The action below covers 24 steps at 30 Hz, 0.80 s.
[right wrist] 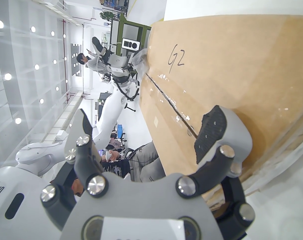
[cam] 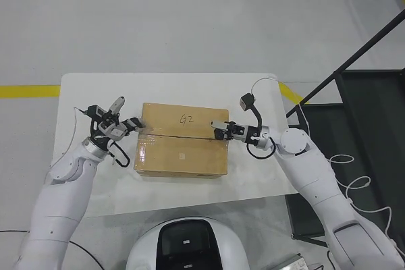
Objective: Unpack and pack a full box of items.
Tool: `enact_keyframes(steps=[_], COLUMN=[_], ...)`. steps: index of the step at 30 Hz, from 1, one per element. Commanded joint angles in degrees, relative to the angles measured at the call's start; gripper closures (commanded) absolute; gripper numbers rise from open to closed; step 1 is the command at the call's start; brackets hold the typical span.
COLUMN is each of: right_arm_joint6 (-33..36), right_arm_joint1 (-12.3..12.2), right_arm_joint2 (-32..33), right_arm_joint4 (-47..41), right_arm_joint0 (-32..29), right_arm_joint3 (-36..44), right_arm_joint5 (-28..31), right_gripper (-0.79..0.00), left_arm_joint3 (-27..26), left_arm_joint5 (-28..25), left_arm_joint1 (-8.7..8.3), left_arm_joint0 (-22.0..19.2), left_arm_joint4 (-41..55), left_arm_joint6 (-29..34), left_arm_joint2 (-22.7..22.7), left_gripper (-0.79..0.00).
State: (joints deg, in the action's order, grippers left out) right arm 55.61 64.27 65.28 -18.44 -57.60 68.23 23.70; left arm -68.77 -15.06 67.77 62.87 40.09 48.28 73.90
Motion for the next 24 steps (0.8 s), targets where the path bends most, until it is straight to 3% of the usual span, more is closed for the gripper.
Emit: enact_keyframes(steps=[1, 16, 24], right_arm_joint6=[0.01, 0.10, -0.21], right_arm_joint1=[0.02, -0.02, -0.09], right_arm_joint2=[-0.02, 0.23, 0.57], right_arm_joint4=[-0.06, -0.05, 0.14], right_arm_joint0=[0.04, -0.04, -0.04], right_arm_joint3=[-0.07, 0.13, -0.06], right_arm_joint5=[-0.04, 0.00, -0.06], right_gripper=[-0.785, -0.785, -0.785], left_arm_joint3=[-0.81, -5.07, -7.84], left_arm_joint5=[-0.57, -2.65, -7.91], left_arm_joint1=[0.02, 0.08, 0.02], left_arm_joint0=[0.39, 2.00, 3.86], left_arm_joint4=[-1.90, -13.41, -15.19], left_arm_joint6=[0.06, -3.03, -4.43], left_arm_joint2=[-0.60, -3.35, -2.80], left_gripper=[-0.785, -0.785, -0.785])
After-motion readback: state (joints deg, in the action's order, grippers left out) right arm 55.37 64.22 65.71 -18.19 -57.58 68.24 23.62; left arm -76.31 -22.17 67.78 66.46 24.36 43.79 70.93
